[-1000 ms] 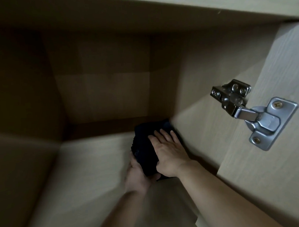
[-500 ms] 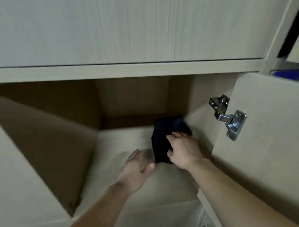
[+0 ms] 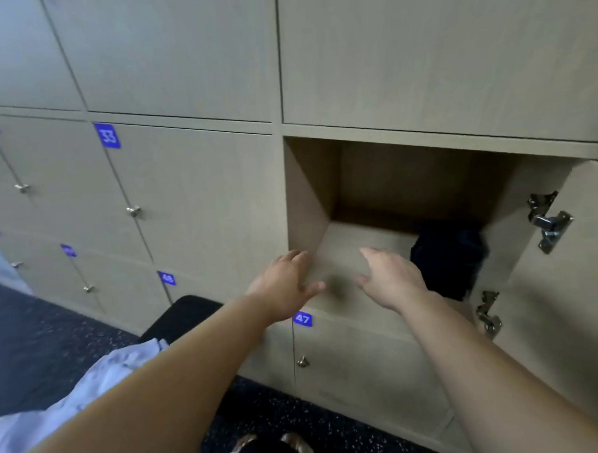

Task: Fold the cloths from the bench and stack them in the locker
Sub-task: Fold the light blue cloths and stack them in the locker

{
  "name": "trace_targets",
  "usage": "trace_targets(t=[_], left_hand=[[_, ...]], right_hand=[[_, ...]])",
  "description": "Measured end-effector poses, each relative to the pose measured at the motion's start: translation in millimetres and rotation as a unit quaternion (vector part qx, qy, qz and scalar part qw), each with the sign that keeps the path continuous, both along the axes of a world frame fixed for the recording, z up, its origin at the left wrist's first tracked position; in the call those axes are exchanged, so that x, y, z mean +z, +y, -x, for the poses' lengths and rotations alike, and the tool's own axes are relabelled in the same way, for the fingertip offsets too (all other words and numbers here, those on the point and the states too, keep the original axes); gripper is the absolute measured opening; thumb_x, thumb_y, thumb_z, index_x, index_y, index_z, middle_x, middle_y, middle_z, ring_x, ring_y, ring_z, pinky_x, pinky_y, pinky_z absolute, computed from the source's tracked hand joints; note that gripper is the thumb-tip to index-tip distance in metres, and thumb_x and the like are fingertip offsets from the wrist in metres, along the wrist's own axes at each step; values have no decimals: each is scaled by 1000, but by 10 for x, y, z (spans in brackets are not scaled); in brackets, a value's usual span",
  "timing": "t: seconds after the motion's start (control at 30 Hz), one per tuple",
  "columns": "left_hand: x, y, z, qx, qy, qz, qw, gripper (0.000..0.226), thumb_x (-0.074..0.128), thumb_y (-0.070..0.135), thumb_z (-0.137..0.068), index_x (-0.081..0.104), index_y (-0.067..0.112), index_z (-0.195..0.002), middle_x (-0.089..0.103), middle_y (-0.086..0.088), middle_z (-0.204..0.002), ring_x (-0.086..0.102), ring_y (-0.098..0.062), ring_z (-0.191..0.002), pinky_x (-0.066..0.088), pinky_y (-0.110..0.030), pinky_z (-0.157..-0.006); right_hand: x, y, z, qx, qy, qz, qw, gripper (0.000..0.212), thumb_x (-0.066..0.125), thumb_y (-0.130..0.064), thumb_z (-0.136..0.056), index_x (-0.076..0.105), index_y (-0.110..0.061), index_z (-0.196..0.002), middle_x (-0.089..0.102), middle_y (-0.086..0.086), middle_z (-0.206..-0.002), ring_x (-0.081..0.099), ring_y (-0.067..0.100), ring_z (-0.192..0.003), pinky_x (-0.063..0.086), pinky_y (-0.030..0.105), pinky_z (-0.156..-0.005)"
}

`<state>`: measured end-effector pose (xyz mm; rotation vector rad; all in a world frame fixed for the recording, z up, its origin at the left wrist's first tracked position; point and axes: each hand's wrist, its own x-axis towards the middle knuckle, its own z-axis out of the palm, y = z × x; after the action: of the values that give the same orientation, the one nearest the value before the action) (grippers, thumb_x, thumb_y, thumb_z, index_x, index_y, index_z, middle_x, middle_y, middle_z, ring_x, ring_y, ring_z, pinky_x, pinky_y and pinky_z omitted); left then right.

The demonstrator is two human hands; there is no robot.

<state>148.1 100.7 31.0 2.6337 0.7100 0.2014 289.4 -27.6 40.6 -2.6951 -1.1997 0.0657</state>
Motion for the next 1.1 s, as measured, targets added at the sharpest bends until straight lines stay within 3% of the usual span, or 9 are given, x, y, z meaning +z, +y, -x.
trace_targets(t=[0.1,0.27,0.47,0.6,0.77,0.97,1.1], left_hand=[[15,43,613,38,4,-12,999,75,51,51,-96,20,17,-155,20,-2,-162,21,-20,-148,23,-36,-118],[-124,124,1717,107,-5,-35,994,75,58,47,-93,27,15,-153,28,-4,-159,31,-23,-144,30,-41,-115],[-506,173,2974,209,23,-52,976,66,56,43,-96,31,17,-152,32,-3,-157,34,-26,-141,31,-39,-113],[-931,178,3567,265,35,-13,964,68,54,45,-96,29,17,-153,27,-1,-159,28,-22,-145,30,-37,-114],[-1349,196,3915,312,48,23,949,66,53,43,-97,29,16,-152,28,-3,-159,27,-21,-145,27,-32,-115],[-1597,455,3912,319,43,40,946,64,52,42,-97,29,16,-152,29,-2,-159,30,-22,-144,30,-34,-114],[-1687,717,3829,325,36,51,944,63,54,38,-98,31,17,-152,29,-2,-158,29,-22,-144,27,-31,-114]], right_hand=[[29,109,546,26,6,-26,999,50,54,-38,-94,43,-19,-139,50,8,-139,48,28,-127,42,36,-97],[-123,288,1477,108,10,-58,992,41,55,-34,-92,49,-19,-130,57,6,-127,55,28,-112,42,34,-82],[-558,513,2398,199,54,-46,977,48,52,-32,-92,44,-17,-137,52,6,-136,50,29,-123,43,36,-93],[-936,591,2812,234,93,-16,968,43,52,-29,-94,46,-13,-133,48,5,-140,47,27,-126,40,33,-95],[-1384,696,3081,267,142,20,953,24,54,-29,-92,52,-16,-112,56,5,-123,54,28,-114,48,37,-89],[-1571,967,3106,275,122,38,953,38,49,-28,-96,49,-12,-130,53,5,-134,52,27,-118,46,38,-92],[-1664,1258,3008,281,120,25,952,26,52,-28,-94,54,-14,-116,59,2,-121,55,26,-113,46,35,-83]])
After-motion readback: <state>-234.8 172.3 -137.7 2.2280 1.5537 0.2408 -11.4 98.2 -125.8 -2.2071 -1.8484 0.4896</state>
